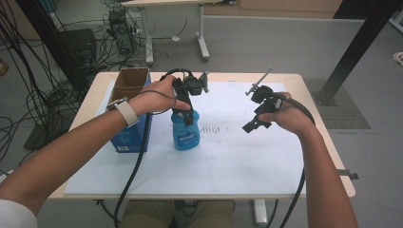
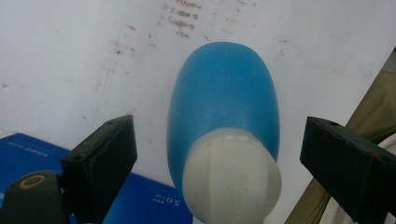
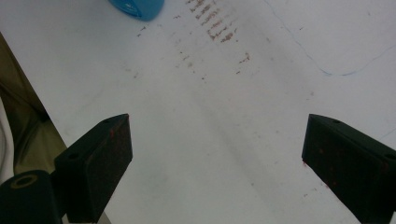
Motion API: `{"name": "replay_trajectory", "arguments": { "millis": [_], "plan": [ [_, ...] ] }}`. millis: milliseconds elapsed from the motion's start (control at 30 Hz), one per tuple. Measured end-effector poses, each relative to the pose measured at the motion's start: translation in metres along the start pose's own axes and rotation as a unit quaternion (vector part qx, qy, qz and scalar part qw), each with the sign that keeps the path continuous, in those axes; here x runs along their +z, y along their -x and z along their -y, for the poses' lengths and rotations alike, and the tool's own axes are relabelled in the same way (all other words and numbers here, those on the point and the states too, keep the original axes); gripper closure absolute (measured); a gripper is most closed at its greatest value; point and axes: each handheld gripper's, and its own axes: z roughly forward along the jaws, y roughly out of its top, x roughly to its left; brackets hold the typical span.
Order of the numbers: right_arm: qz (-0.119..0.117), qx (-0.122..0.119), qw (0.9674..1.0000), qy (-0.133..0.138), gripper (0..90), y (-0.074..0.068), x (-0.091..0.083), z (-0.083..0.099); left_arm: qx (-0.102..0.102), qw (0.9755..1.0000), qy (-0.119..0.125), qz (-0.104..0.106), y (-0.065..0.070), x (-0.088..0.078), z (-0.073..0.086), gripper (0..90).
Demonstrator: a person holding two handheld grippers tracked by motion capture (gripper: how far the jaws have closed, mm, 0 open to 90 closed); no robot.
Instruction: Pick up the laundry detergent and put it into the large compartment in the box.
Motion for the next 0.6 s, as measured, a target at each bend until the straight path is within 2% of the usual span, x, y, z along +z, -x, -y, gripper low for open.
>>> {"name": "replay_trajectory", "arguments": {
  "millis": [600],
  "plan": [
    [-0.001,-0.001,1.0,-0.001,8.5,0.001,0.0014,-0.0009,-0.001,1.0,0.0,0.001,-0.0005,0.0009,0.0005,11.2]
  ]
}}
